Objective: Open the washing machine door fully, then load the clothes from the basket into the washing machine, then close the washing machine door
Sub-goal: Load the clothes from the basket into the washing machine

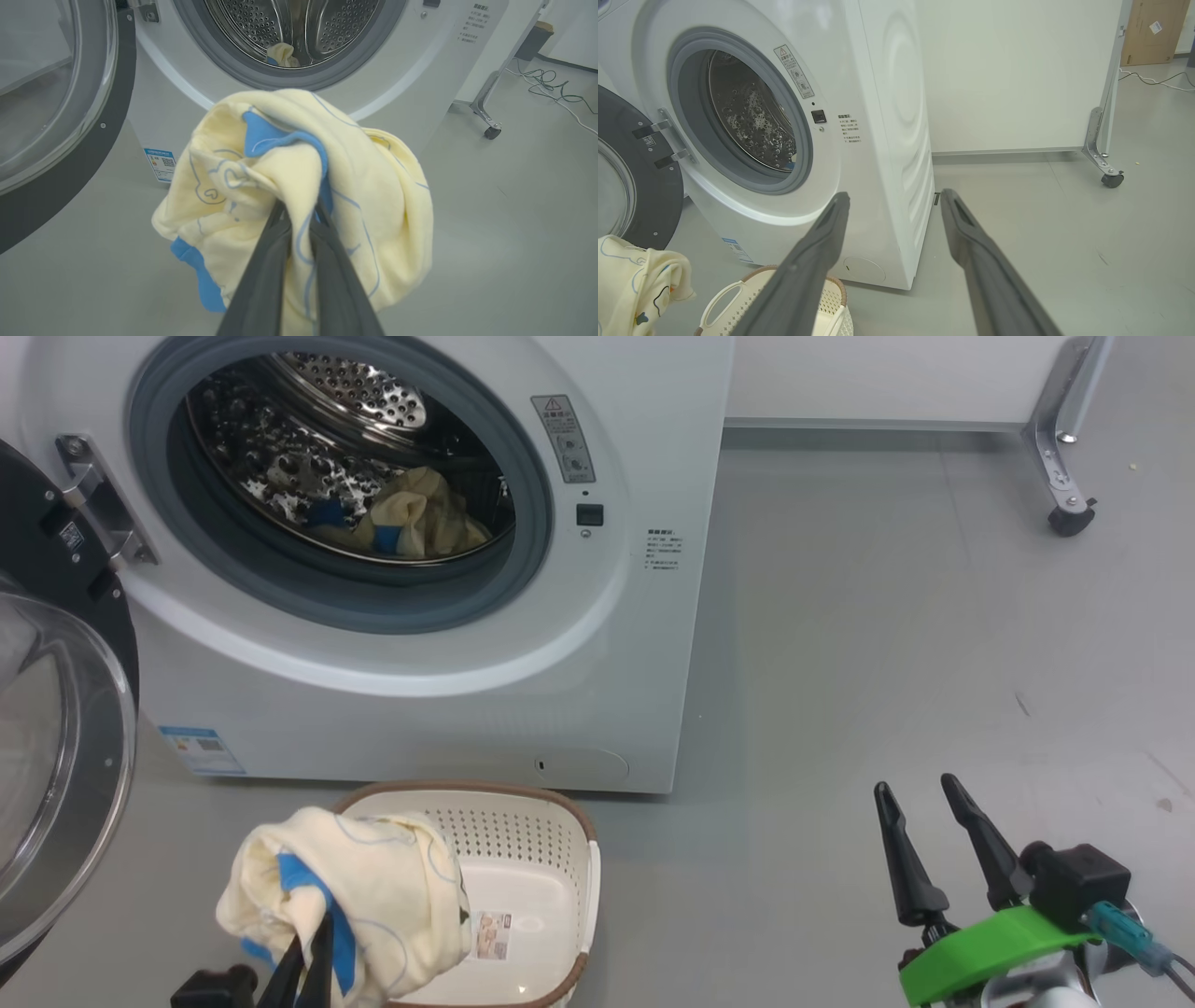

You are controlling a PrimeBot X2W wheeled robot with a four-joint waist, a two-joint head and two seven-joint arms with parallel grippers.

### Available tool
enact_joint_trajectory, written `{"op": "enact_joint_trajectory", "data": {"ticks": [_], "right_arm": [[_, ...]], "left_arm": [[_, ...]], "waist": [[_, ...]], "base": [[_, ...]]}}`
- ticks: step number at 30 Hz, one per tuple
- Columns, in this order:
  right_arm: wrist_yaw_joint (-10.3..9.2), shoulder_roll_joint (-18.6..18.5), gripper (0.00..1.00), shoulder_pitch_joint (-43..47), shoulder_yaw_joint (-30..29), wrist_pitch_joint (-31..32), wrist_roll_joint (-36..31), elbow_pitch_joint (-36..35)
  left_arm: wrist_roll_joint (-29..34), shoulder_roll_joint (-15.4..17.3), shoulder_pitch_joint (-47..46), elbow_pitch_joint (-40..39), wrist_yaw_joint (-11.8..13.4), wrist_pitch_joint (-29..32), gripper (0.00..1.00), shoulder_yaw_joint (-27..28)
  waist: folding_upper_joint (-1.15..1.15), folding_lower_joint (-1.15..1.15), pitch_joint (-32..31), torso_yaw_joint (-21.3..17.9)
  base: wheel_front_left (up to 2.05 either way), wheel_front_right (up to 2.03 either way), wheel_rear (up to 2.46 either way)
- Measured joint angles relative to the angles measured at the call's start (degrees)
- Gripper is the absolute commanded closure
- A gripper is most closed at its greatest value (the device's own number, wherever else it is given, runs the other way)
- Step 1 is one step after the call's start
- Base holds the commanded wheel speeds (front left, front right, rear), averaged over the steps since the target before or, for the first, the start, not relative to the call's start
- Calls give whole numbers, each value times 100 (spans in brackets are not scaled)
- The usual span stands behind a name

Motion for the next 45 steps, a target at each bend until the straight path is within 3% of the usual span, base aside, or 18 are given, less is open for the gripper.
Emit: {"op": "enact_joint_trajectory", "data": {"ticks": [9,17,25,35,45], "right_arm": [[0,1,0,-11,22,1,181,-21],[0,-26,0,-304,31,1,138,-131],[0,-108,0,-711,126,0,-73,-202],[0,-102,0,-1199,118,0,-123,-312],[0,11,0,-1723,254,0,-162,-530]], "left_arm": [[-1,-67,-86,-67,-1,0,100,120],[-372,21,-1110,-79,-37,0,100,62],[-592,342,-2246,37,-40,0,100,167],[-613,981,-3926,332,-41,13,100,235],[-732,1492,-5743,723,-41,644,100,36]], "waist": [[0,0,282,-53],[0,2,897,-94],[0,2,1640,-187],[-1,2,2598,-499],[-1,2,3524,-887]], "base": [[0,0,0],[0,0,0],[0,0,0],[0,0,0],[0,0,0]]}}
